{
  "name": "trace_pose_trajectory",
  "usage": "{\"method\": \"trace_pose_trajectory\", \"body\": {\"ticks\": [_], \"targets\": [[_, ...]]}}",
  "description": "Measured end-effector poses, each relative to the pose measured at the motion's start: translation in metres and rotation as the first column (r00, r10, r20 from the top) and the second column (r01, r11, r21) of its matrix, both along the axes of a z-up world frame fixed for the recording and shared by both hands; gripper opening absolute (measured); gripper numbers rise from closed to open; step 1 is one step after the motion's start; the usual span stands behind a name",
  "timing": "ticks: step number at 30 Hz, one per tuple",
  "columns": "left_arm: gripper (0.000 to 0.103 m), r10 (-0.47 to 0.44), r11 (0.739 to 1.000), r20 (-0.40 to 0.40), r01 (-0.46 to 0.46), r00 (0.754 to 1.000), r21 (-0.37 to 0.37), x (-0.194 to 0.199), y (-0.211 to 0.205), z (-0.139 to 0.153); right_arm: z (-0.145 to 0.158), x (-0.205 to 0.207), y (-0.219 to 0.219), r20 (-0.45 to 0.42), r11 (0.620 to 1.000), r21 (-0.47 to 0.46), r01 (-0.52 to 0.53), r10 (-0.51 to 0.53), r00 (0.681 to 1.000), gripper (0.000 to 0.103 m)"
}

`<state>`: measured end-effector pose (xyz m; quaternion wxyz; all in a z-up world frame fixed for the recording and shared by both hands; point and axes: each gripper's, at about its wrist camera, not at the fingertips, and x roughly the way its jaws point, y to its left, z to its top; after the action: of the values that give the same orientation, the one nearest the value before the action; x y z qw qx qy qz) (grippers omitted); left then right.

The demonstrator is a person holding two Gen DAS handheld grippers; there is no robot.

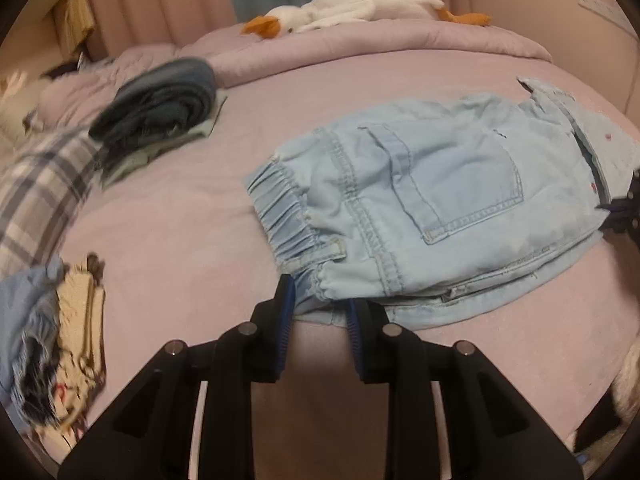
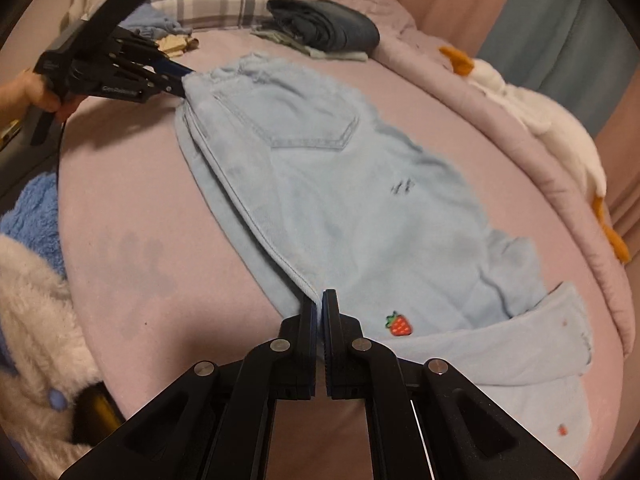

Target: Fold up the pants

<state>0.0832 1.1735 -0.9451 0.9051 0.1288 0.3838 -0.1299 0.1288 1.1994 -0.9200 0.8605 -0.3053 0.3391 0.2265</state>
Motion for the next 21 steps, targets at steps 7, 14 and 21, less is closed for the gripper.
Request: {"method": "trace_pose_trajectory", "body": {"ticks": [7,14,21], "targets": [[0.038,0.064,0.981,-0.034,-0.069,0.997,-0.180,-0.002,0.168,0.000,0.030,-0.003,-0.027,-0.057,0.983,0.178,0.051,-0.041,0.998,0.004],[0.048,-0.061,0.923,-0.008,0.053,0.998,-0.381,0.025,0.165,0.027,0.050,0.012,-0.045,-0.122,0.901,0.420,0.110,-0.064,0.990,0.004],[0.051,-0.133,0.925,-0.211,0.045,0.968,-0.377,0.066,0.110,-0.024,-0.007,0.028,-0.039,-0.220,0.900,0.370,0.230,-0.155,0.963,0.004]]}}
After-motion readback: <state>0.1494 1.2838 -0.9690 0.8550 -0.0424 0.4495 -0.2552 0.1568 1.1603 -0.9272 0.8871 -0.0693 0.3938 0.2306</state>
